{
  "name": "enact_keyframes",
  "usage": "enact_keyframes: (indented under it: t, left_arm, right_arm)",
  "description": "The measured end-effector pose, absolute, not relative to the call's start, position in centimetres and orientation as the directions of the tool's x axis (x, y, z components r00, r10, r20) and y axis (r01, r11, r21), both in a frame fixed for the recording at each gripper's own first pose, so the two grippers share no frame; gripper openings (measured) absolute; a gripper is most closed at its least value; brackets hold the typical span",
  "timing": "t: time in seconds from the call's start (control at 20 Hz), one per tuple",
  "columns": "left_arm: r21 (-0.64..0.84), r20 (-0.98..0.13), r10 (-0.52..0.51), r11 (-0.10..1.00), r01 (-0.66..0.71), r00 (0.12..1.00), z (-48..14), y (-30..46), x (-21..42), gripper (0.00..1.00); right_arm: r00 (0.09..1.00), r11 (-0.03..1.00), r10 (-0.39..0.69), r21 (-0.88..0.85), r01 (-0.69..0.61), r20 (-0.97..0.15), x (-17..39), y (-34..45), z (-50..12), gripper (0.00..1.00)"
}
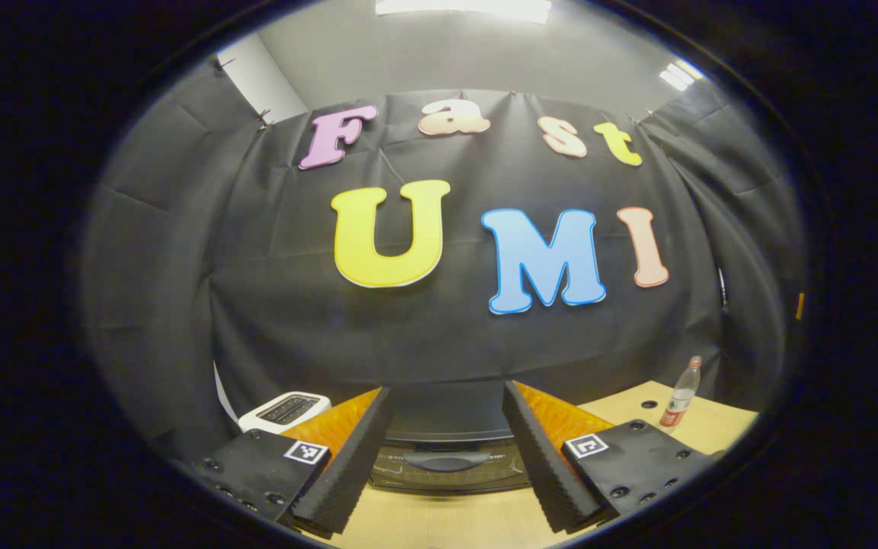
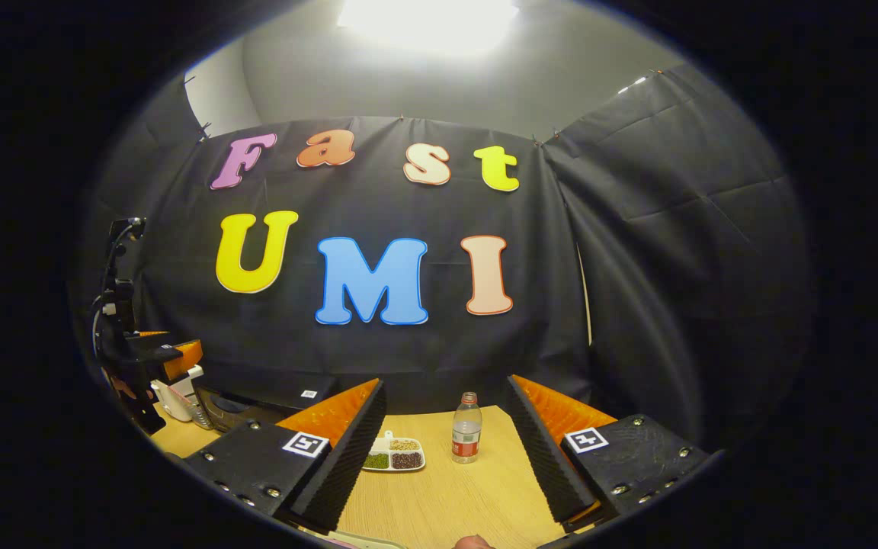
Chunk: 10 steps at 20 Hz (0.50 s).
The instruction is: Open the electric oven with the left hand, put the food in, and close the electric oven.
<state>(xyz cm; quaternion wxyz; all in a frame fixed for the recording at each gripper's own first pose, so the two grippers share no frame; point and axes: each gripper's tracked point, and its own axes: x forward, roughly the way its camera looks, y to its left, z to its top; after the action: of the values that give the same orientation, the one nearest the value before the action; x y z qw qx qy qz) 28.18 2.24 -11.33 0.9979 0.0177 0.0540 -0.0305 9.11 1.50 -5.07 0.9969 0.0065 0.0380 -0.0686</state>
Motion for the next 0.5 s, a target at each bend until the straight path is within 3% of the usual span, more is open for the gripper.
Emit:
enact_keyframes:
  t: [0.5]
  left_arm:
    - [0.017,-0.254,-0.145,0.988,0.155,0.956,-21.2,1.4,35.2,0.98]
  right_arm:
    - [0.960,0.969,-0.245,-0.057,0.239,-0.134,10.2,2.9,-6.6,0.97]
